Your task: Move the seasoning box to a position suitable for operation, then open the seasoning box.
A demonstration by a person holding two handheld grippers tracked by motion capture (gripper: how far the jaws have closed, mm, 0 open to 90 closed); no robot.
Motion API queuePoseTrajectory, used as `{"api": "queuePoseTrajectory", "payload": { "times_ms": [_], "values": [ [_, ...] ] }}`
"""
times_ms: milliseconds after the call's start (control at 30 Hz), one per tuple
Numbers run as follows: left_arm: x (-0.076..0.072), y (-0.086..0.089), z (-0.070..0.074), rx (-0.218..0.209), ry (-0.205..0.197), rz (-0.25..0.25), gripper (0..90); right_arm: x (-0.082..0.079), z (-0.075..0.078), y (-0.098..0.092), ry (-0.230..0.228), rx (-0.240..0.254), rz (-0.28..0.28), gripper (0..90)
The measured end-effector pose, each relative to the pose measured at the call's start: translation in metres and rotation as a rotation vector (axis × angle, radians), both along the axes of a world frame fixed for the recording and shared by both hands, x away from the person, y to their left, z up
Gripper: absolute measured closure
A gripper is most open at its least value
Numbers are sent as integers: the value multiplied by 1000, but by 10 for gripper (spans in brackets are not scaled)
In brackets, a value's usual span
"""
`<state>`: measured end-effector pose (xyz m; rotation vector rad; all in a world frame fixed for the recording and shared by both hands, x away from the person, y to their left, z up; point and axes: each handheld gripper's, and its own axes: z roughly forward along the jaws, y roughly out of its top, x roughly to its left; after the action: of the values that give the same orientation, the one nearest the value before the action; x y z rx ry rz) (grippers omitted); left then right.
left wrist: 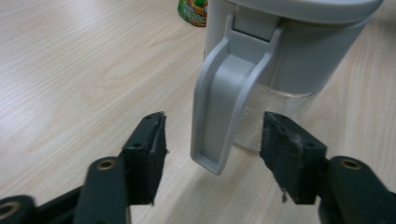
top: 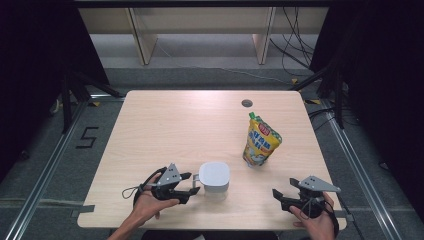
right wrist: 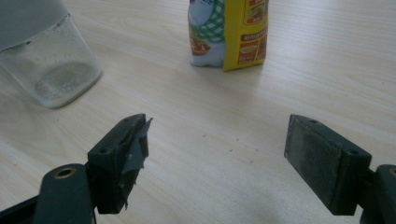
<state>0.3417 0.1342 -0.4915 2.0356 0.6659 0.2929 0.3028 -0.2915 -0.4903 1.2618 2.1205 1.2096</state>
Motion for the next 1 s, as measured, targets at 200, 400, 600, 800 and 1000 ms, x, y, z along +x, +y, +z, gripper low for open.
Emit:
{"api": "queuePoseTrajectory", "payload": {
  "times_ms": [200,400,600,800,1000],
  "values": [
    [-5,5,9,-27,23,8,329,0,0,0,2,2,-2,227],
    [-5,6,15,-21,20,12,308,1,0,1,-3,-4,1,227],
    [-7,6,18,-41,43,26,316,-2,-1,3,42,20,-26,226],
    [-8,11,28,-74,18,31,373,-2,0,5,37,33,-18,226],
    [-10,16,37,-95,-6,30,626,0,0,3,10,24,-4,222]
  ]
}}
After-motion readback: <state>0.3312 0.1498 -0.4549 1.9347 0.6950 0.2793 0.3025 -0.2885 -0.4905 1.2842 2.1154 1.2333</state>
